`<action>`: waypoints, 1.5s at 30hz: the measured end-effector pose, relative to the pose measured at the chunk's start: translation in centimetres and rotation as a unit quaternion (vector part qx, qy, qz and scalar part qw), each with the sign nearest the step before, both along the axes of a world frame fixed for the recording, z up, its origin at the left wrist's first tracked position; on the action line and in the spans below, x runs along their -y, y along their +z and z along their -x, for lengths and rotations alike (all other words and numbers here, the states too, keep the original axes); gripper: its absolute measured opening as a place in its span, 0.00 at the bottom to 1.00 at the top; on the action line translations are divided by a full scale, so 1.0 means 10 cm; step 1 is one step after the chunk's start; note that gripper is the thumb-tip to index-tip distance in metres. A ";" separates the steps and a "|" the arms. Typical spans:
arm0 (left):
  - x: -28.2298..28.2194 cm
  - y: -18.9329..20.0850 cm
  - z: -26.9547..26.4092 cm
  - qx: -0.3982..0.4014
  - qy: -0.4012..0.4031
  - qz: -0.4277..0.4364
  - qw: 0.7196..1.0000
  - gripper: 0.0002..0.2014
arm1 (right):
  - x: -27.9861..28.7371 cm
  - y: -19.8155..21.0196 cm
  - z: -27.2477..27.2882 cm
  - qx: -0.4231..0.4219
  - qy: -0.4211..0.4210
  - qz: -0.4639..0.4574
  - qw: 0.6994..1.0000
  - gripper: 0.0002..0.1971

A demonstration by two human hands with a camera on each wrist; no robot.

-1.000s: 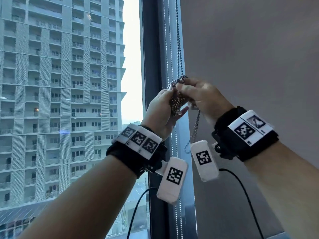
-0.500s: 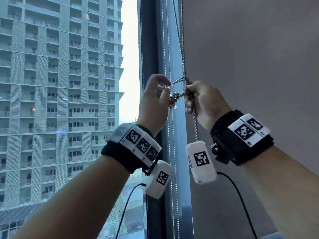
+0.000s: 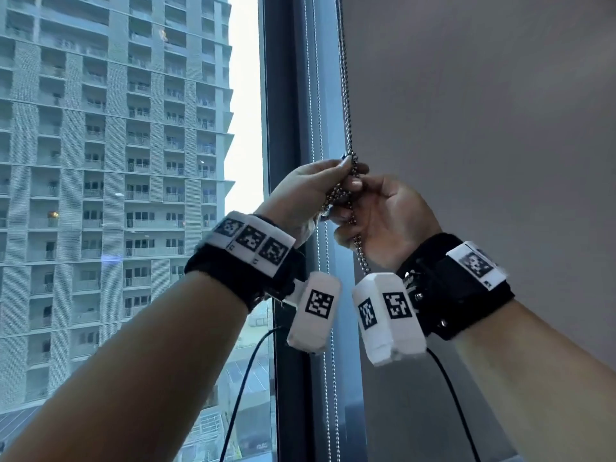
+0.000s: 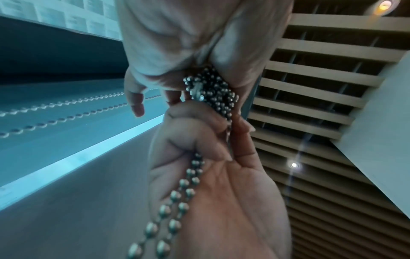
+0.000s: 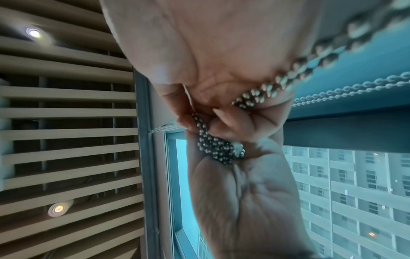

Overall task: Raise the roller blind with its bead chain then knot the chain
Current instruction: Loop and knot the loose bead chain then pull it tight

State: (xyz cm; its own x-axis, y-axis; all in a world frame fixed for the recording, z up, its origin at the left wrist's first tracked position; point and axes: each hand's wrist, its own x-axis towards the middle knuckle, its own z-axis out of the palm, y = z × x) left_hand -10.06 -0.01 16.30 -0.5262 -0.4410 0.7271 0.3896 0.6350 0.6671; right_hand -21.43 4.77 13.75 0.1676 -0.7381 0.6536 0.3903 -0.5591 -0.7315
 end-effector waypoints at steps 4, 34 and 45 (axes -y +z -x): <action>0.03 0.02 0.00 -0.017 0.059 0.063 0.996 0.10 | -0.02 0.01 0.01 -0.020 -0.036 -0.007 0.999 0.16; 0.07 -0.31 -0.38 -0.071 -0.192 -0.081 0.975 0.16 | -0.04 0.03 0.09 -0.076 -0.387 0.167 0.904 0.10; 0.12 -1.00 -0.10 0.018 -0.009 -0.048 0.999 0.17 | 0.15 -0.03 -0.16 -0.018 -0.314 0.108 0.943 0.06</action>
State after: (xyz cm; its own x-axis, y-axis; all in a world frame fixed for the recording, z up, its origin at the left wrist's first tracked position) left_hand -9.06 -1.24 6.26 -0.5599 -0.4980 0.6622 0.3746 0.5608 0.7384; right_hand -19.88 3.30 13.45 -0.2323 -0.5493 0.8027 -0.0908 -0.8094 -0.5802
